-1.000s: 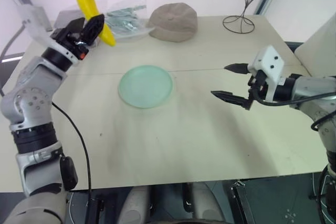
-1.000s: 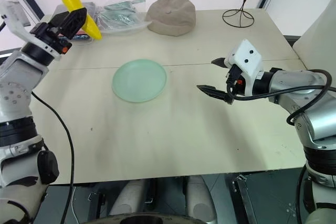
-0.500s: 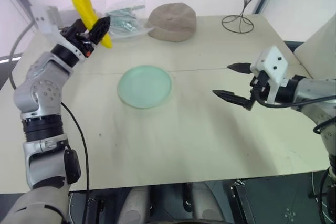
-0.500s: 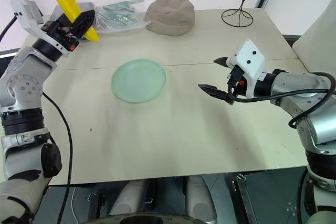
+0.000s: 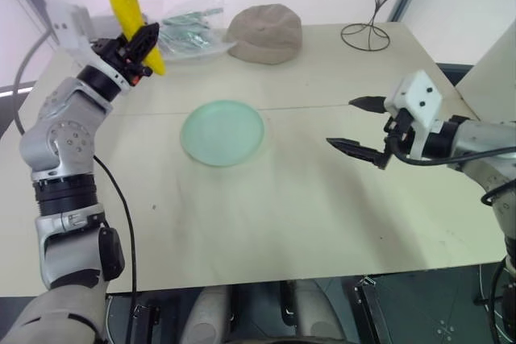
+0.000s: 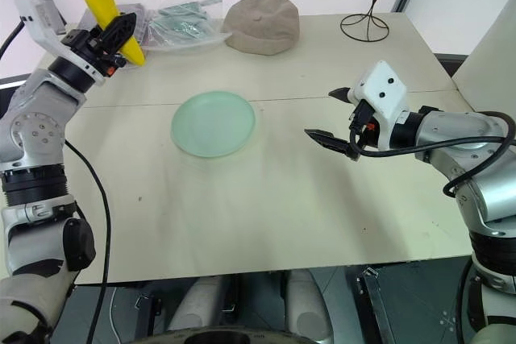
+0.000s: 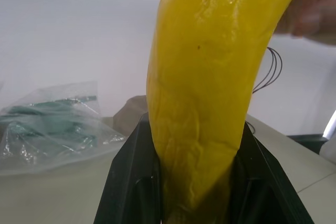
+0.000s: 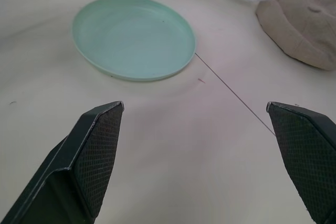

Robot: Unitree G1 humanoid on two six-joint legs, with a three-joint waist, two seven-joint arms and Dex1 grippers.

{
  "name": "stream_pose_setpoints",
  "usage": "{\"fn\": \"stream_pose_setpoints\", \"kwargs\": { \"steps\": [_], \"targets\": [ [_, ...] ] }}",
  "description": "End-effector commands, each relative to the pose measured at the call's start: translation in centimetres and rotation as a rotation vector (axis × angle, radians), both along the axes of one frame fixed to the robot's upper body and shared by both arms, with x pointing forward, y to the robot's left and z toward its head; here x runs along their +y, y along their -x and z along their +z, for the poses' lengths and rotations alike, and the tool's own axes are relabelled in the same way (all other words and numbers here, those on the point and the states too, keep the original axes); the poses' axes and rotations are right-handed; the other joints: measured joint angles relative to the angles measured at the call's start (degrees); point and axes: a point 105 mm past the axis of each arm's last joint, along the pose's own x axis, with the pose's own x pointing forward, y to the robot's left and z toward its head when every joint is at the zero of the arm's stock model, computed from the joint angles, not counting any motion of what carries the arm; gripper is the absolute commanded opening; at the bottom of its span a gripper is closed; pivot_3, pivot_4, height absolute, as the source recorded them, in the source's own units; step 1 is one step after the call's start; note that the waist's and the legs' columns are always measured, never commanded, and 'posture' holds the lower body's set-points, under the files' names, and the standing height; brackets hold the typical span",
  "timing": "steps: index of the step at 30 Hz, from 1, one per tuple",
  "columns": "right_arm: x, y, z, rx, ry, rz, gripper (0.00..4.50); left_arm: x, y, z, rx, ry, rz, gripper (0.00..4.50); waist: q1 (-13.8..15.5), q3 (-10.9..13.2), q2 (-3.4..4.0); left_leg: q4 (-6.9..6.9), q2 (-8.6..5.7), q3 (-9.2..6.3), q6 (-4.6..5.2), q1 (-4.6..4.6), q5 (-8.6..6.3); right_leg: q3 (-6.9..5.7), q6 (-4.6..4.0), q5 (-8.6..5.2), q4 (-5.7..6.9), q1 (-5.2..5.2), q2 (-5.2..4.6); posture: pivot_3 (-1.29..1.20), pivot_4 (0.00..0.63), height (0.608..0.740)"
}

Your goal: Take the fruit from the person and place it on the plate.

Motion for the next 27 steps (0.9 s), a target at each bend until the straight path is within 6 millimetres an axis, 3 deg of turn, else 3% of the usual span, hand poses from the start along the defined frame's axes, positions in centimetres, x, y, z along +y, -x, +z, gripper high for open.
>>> {"fn": "stream_pose_setpoints", "kwargs": {
  "steps": [1,6,10,14,16,20,27],
  "targets": [
    [0.3,0.5,1.4,-0.065,0.004,0.013,4.5,0.1,0.6,1.0,-0.008,-0.075,0.005,0.87,-0.01,0.0,0.0,0.0,0.0,0.0,0.0,0.0,0.0,0.0,0.0,0.0,0.0,0.0,0.0,0.0,0.15,0.74],
    [0.4,0.6,1.1,-0.056,-0.002,0.011,4.5,0.3,-1.5,-1.0,0.203,-0.138,0.0,0.87,0.05,0.0,0.0,0.01,0.0,-0.01,0.0,0.01,0.0,-0.01,0.0,0.0,0.04,0.0,0.07,0.0,0.15,0.74],
    [0.7,0.7,0.8,-0.052,-0.012,0.012,4.5,-1.1,-2.6,-1.0,0.318,-0.24,-0.104,0.87,0.15,0.0,-0.06,0.06,-0.02,-0.03,0.01,-0.04,0.0,-0.07,0.02,0.0,0.03,0.02,0.12,0.0,0.15,0.74],
    [1.0,0.8,0.5,-0.051,-0.023,0.012,4.5,-1.7,-3.0,-1.1,0.362,-0.357,-0.181,0.87,-0.1,0.0,-0.07,0.04,-0.02,-0.01,0.01,-0.05,0.0,-0.06,0.03,-0.01,0.01,0.0,0.11,0.0,0.15,0.74],
    [1.1,1.0,0.1,-0.047,-0.035,0.004,4.5,-3.0,-2.6,-1.5,0.415,-0.462,-0.311,0.87,-0.09,0.0,-0.07,0.03,-0.01,0.0,0.01,-0.05,0.0,-0.05,0.02,-0.01,0.02,-0.02,0.15,0.0,0.15,0.74],
    [1.3,1.3,-0.5,-0.045,-0.056,-0.012,4.5,-3.7,-2.2,-2.8,0.513,-0.591,-0.446,0.87,-0.18,0.0,-0.06,0.03,0.01,0.01,0.02,-0.08,0.0,-0.06,0.02,-0.02,0.02,-0.03,0.21,0.0,0.15,0.74],
    [1.6,1.7,-1.1,-0.044,-0.084,-0.035,4.5,-3.8,-2.5,-5.0,0.631,-0.761,-0.492,0.87,-0.09,0.01,-0.08,0.04,0.04,0.01,0.04,-0.1,-0.01,-0.03,0.03,-0.03,0.02,-0.05,0.24,0.0,0.15,0.74]
  ]
}}
